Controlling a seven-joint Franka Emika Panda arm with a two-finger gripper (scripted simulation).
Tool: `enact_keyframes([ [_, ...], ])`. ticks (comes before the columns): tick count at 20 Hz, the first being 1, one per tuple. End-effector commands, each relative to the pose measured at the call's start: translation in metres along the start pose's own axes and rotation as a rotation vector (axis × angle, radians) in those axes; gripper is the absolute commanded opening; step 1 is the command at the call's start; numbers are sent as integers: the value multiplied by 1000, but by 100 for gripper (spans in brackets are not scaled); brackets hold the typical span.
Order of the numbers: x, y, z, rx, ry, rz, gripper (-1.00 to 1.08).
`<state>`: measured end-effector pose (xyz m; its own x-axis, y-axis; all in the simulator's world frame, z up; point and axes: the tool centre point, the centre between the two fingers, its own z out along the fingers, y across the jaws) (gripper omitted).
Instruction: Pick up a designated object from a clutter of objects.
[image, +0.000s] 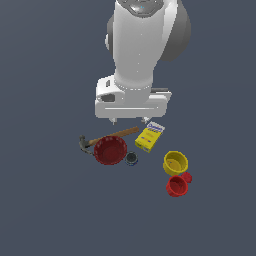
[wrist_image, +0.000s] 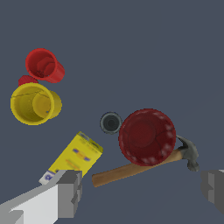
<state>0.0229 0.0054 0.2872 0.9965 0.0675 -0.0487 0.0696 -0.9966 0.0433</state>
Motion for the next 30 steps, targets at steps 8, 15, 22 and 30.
enact_keyframes([
  [8, 62, -47, 37, -7, 15, -178, 100],
  [15, 105, -93, 78, -3, 29, -327, 100],
  [22, 138, -141, 124, 10, 44, -463, 100],
  [30, 155, -176, 161, 23, 56, -558, 100],
])
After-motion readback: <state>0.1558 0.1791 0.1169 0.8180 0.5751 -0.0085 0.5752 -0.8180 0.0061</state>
